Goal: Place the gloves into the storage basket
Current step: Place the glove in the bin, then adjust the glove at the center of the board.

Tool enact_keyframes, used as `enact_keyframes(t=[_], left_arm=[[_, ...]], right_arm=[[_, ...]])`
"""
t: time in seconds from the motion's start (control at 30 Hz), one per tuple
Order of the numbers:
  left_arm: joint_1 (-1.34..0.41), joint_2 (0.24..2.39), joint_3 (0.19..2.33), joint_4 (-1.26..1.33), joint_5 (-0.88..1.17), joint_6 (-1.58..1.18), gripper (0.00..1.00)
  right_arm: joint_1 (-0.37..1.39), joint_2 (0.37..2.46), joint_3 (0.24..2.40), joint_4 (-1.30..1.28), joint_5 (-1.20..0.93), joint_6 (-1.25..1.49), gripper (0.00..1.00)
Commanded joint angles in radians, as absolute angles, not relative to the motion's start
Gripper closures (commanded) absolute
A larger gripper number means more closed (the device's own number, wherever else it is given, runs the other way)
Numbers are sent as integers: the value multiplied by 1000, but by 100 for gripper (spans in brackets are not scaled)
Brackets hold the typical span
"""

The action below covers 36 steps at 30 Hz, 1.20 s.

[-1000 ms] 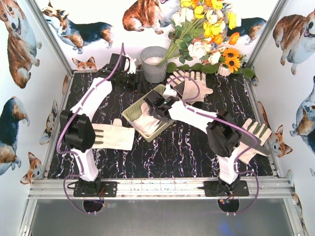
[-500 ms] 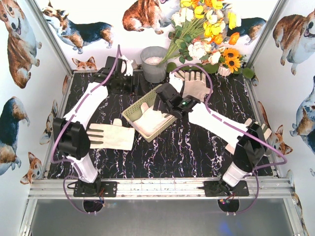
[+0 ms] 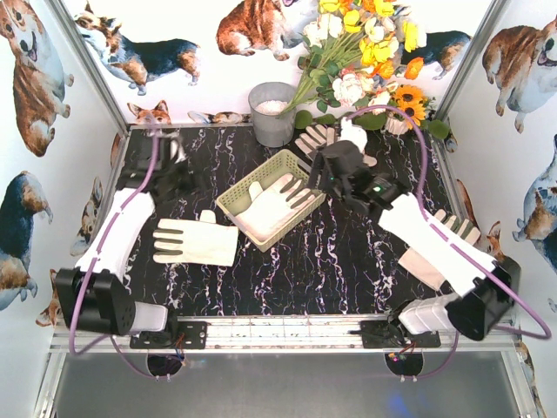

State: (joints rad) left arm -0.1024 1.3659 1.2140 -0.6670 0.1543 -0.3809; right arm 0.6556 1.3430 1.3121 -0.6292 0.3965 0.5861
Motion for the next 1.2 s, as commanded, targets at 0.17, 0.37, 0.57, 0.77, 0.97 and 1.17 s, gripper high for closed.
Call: enact_keyframes(t=[0.17,0.37,0.57,0.77,0.97,1.17], left_arm=[[4,1415,1083,-616,24,-684,42],[4,1561,1119,-635,-77,-883,54],[-13,1643,1131,-672,-129,-1023,55],[-47,1728,1167,-697,-180,-1017,62],[-70,1771,1164,-692,-186,-1022,65],[-108,1797,1155,-703,-187,-1012,76]], right_arm=[[596,1168,1220,-632,344,506,34],[573,1145,1213,-631,302,507,33],[529,1204,1294,-659,234,514,33],[507,1215,1289,-673,194,546,33],[474,1241,1281,-665,108,571,33],[451,1299,1320,-669,86,603,34]])
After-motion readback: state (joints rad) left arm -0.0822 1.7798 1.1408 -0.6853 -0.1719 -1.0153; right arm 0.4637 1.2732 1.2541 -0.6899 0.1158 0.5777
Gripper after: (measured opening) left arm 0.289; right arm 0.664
